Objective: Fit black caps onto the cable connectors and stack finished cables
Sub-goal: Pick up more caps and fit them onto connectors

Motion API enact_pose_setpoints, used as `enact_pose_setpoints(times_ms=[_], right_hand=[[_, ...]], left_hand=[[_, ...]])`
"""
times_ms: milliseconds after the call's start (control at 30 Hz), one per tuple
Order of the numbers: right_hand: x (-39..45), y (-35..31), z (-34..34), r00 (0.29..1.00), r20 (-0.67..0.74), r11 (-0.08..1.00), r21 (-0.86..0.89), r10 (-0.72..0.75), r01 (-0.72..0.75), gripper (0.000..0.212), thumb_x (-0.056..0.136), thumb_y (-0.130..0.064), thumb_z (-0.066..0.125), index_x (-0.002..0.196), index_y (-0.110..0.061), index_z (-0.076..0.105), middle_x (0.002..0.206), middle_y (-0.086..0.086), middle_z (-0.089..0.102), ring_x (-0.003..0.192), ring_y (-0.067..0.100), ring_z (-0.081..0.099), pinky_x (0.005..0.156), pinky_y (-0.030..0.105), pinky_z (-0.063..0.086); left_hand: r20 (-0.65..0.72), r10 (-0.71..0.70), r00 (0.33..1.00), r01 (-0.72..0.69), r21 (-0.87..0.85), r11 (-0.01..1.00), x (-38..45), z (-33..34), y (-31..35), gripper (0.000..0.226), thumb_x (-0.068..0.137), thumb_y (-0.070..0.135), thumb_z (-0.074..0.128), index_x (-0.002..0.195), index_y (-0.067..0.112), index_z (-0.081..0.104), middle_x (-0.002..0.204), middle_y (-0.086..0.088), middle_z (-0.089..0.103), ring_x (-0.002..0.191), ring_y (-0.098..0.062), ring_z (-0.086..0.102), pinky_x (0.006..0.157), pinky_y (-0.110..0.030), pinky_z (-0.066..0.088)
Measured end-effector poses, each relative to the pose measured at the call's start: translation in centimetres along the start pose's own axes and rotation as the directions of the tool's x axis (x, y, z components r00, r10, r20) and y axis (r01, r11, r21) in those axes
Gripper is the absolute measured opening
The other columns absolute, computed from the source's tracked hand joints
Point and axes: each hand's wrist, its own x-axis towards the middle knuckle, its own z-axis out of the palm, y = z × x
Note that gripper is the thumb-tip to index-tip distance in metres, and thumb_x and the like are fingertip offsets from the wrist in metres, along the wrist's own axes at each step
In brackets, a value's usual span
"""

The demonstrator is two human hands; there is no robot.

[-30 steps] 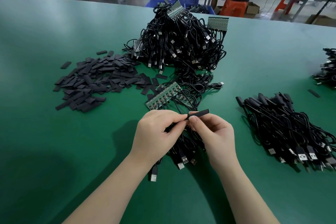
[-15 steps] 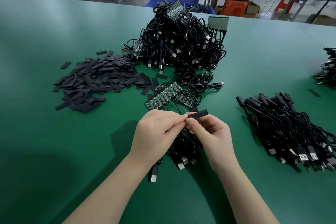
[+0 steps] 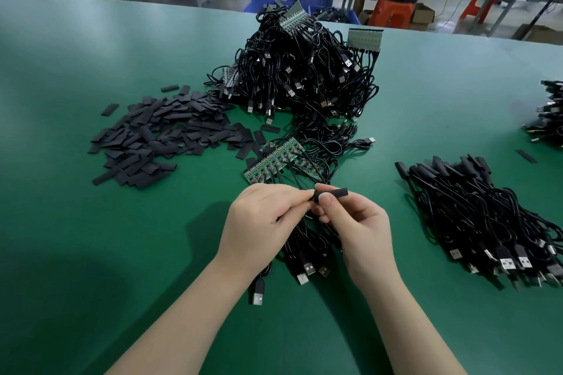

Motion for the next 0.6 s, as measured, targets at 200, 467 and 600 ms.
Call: enact_pose_setpoints(times_ms=[200,467,600], right_hand=[[0.14,0.23,0.33,1.0,0.028,1.0,-0.002,0.011,-0.011,0.006,0.077,-0.024,0.078,0.072,-0.024,0.079,0.095,-0.004,0.077,0.081,0.003,0.069,0.072,0.015,0.052],[-0.24,0.09,0.39,0.981,-0.08,0.977,-0.129,-0.179,0.168,0.042,0.087,-0.009,0.072,0.111,-0.044,0.07,0.092,-0.008,0.075,0.083,0.008,0.069,0.078,0.018,0.054],[-0.26,0.24,-0.01,0.936,-0.124,0.913,-0.293,-0.33,0.283,0.047,0.09,-0.006,0.069,0.112,-0.048,0.068,0.095,-0.013,0.076,0.079,0.0,0.065,0.075,0.013,0.05]], left_hand=[[0.004,0.015,1.0,-0.014,-0.042,0.999,-0.18,0.02,-0.09,0.016,0.084,0.02,0.071,0.093,0.01,0.079,0.087,0.002,0.075,0.084,-0.009,0.066,0.076,-0.034,0.053],[0.007,-0.171,0.985,0.171,-0.048,0.984,0.41,-0.36,0.28,0.014,0.082,0.018,0.074,0.095,0.017,0.079,0.091,0.01,0.074,0.087,-0.001,0.067,0.079,-0.028,0.054],[0.004,-0.2,0.98,0.2,-0.051,0.978,0.43,-0.47,0.4,0.013,0.081,0.02,0.077,0.094,0.018,0.079,0.089,0.012,0.074,0.086,0.0,0.066,0.078,-0.024,0.053]])
